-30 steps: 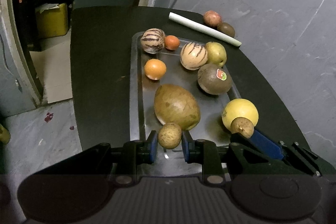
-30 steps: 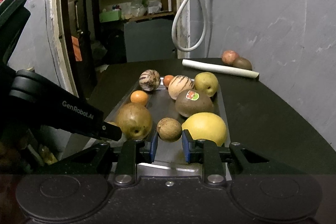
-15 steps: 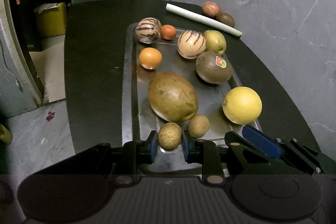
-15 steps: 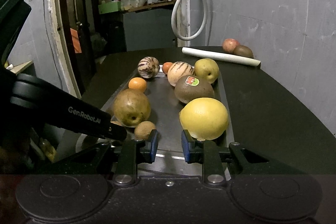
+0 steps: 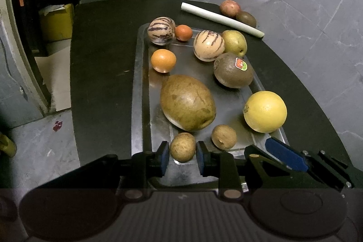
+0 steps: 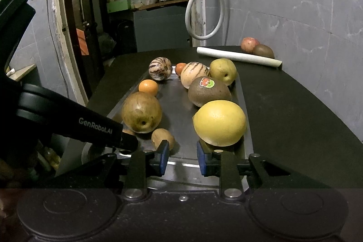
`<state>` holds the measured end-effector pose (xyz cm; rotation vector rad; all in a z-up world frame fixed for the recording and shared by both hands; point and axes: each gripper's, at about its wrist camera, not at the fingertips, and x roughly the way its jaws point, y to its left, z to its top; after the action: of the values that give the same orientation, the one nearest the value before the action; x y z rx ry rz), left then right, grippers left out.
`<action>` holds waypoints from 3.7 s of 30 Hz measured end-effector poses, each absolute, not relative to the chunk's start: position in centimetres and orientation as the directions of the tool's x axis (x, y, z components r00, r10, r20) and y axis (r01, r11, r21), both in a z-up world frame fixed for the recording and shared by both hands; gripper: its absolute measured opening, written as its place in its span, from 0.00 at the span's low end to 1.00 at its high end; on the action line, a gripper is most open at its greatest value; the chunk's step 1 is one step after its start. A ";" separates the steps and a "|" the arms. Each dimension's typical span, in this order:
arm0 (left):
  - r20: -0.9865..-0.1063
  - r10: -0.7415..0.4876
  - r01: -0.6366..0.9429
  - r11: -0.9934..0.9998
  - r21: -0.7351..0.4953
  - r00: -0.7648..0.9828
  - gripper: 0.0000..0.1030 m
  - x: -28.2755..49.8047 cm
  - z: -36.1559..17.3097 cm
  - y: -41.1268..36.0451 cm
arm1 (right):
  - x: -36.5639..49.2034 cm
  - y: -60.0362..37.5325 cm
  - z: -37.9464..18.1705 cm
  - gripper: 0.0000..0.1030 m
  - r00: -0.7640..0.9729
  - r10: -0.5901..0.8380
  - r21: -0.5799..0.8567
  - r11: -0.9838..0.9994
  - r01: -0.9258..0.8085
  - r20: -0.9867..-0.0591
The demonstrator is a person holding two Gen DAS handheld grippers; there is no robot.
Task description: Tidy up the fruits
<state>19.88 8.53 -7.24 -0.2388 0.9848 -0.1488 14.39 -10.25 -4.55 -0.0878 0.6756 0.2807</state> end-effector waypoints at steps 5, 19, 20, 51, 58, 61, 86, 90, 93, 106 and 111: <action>-0.805 -0.228 0.009 0.964 -0.267 0.548 0.40 19.7 -7.1 8.7 | 14.3 -10.5 -4.3 0.36 0.750 0.223 0.012 0.961 -0.275 -0.623; -0.771 -0.226 -0.013 0.957 -0.291 0.595 0.73 18.3 -5.1 9.6 | 13.5 -11.4 -2.0 0.61 0.782 0.195 0.001 0.970 -0.242 -0.592; -0.767 -0.225 -0.013 0.957 -0.291 0.601 0.76 18.2 -4.9 9.6 | 13.4 -11.4 -1.7 0.63 0.786 0.193 0.000 0.971 -0.239 -0.587; -0.690 -0.071 -0.142 0.959 -0.247 0.720 0.99 12.7 -0.3 10.4 | 12.6 -14.7 3.5 0.99 0.805 0.242 0.042 0.964 -0.262 -0.542; -0.681 -0.023 -0.183 0.956 -0.228 0.732 0.99 10.3 0.7 9.0 | 11.4 -16.3 4.5 0.99 0.799 0.284 0.058 0.952 -0.301 -0.531; -0.678 0.001 -0.201 0.955 -0.218 0.735 0.99 9.2 0.9 8.5 | 10.7 -16.9 4.8 0.99 0.795 0.301 0.063 0.946 -0.317 -0.527; -0.662 0.095 -0.282 0.942 -0.181 0.743 0.99 -1.4 2.1 5.4 | 2.5 -21.0 5.4 0.99 0.761 0.369 0.098 0.920 -0.378 -0.534; -0.658 0.101 -0.282 0.943 -0.175 0.746 0.99 -2.7 2.0 4.9 | 1.4 -21.4 5.2 0.99 0.754 0.371 0.102 0.919 -0.380 -0.542; -0.661 0.109 -0.290 0.941 -0.171 0.742 0.99 -3.6 1.8 4.7 | 0.7 -21.6 5.1 0.99 0.748 0.374 0.103 0.918 -0.383 -0.548; -0.659 0.126 -0.313 0.934 -0.173 0.741 0.99 -6.1 1.9 4.8 | -0.6 -21.6 5.0 0.99 0.733 0.386 0.113 0.912 -0.394 -0.560; -0.656 0.130 -0.316 0.933 -0.173 0.743 0.99 -6.2 2.0 4.8 | -0.7 -21.6 5.0 0.99 0.733 0.388 0.114 0.912 -0.395 -0.559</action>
<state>-6.23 4.80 1.97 -0.2825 0.6926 0.2475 -0.69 -21.56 4.98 -0.0127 0.6118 0.4305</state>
